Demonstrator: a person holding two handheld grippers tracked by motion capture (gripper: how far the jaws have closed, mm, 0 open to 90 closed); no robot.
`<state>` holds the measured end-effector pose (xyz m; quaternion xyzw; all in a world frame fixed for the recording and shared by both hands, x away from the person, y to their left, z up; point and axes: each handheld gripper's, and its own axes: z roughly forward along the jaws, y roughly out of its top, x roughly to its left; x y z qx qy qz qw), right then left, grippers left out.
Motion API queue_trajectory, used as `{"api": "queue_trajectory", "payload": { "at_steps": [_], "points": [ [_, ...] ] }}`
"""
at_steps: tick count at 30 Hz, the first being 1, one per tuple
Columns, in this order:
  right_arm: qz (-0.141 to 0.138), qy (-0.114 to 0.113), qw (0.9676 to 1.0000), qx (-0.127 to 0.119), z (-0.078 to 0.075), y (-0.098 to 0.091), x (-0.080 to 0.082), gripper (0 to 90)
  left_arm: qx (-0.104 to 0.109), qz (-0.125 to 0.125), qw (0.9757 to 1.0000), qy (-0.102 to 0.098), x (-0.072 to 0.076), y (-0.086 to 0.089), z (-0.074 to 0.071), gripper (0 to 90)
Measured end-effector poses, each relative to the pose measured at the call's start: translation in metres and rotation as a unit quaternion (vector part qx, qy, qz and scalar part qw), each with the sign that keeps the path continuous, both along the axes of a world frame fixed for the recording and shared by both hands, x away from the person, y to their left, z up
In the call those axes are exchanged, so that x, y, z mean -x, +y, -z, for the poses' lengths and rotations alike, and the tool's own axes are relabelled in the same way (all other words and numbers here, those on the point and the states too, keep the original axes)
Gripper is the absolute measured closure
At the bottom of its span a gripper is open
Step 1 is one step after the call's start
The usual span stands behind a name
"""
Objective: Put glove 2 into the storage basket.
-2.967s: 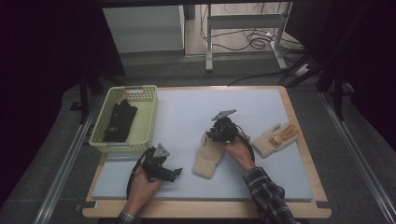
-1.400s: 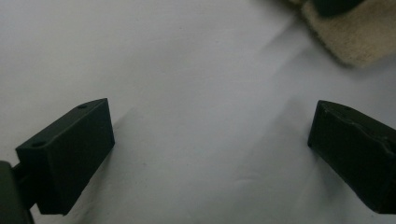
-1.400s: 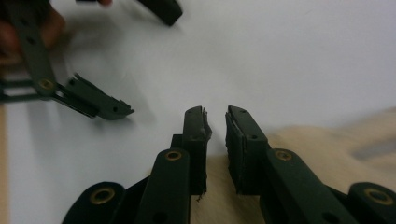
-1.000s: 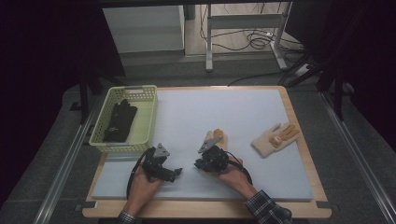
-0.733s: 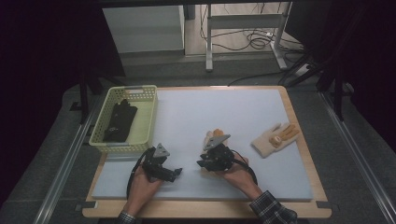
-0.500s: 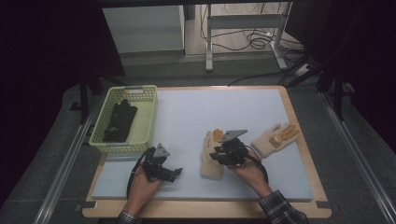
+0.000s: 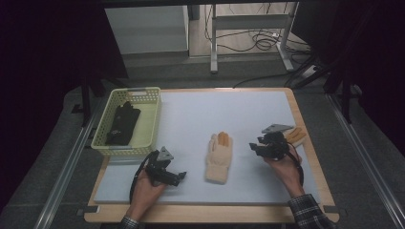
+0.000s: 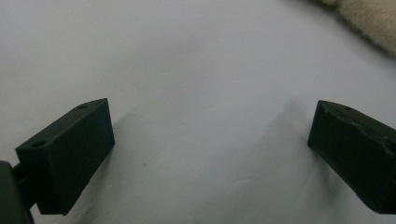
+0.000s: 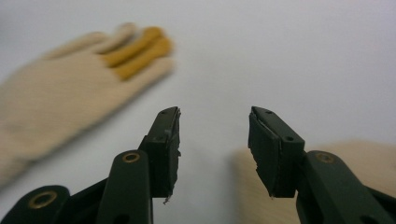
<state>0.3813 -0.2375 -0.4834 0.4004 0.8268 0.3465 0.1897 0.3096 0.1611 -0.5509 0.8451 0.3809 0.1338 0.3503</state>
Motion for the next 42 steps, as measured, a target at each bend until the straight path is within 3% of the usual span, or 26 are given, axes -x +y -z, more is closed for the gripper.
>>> {"api": "queue_trajectory", "payload": {
  "at_steps": [6, 10, 17, 21, 22, 24, 27, 31, 37, 42],
  "points": [
    [0.061, -0.008, 0.9980, 0.010, -0.005, -0.040, -0.006, 49.7, -0.001, 0.000, 1.0000, 0.000, 0.000, 0.000, 0.000, 0.4],
    [0.101, -0.004, 0.9948, 0.015, 0.001, -0.060, -0.010, 43.8, -0.001, 0.000, 1.0000, 0.000, 0.000, 0.000, 0.000, 0.4],
    [0.126, 0.009, 0.9915, 0.032, 0.019, -0.070, -0.015, 36.7, -0.001, 0.001, 1.0000, 0.000, 0.000, 0.000, 0.000, 0.4],
    [0.136, 0.009, 0.9903, 0.029, 0.027, -0.071, -0.017, 38.1, -0.001, 0.001, 1.0000, 0.000, 0.000, 0.000, 0.000, 0.5],
    [0.138, 0.007, 0.9899, 0.031, 0.028, -0.071, -0.017, 42.9, -0.001, 0.001, 1.0000, 0.000, 0.000, 0.000, 0.000, 0.4],
    [0.139, 0.003, 0.9894, 0.040, 0.029, -0.070, -0.016, 52.7, -0.001, 0.001, 1.0000, 0.000, 0.000, 0.000, 0.000, 0.4],
    [0.139, 0.001, 0.9895, 0.038, 0.028, -0.071, -0.015, 58.5, -0.001, 0.001, 1.0000, 0.000, 0.000, 0.000, 0.000, 0.4],
    [0.131, -0.007, 0.9906, 0.037, 0.023, -0.071, -0.013, 59.9, -0.001, 0.001, 1.0000, 0.000, 0.000, 0.000, 0.000, 0.4],
    [0.108, -0.020, 0.9938, 0.015, 0.008, -0.065, -0.006, 59.9, -0.001, 0.001, 1.0000, 0.000, 0.000, 0.000, 0.000, 0.5],
    [0.069, -0.028, 0.9972, 0.008, -0.008, -0.052, 0.002, 59.8, -0.001, 0.000, 1.0000, 0.000, 0.000, 0.000, 0.000, 0.4]
  ]
}}
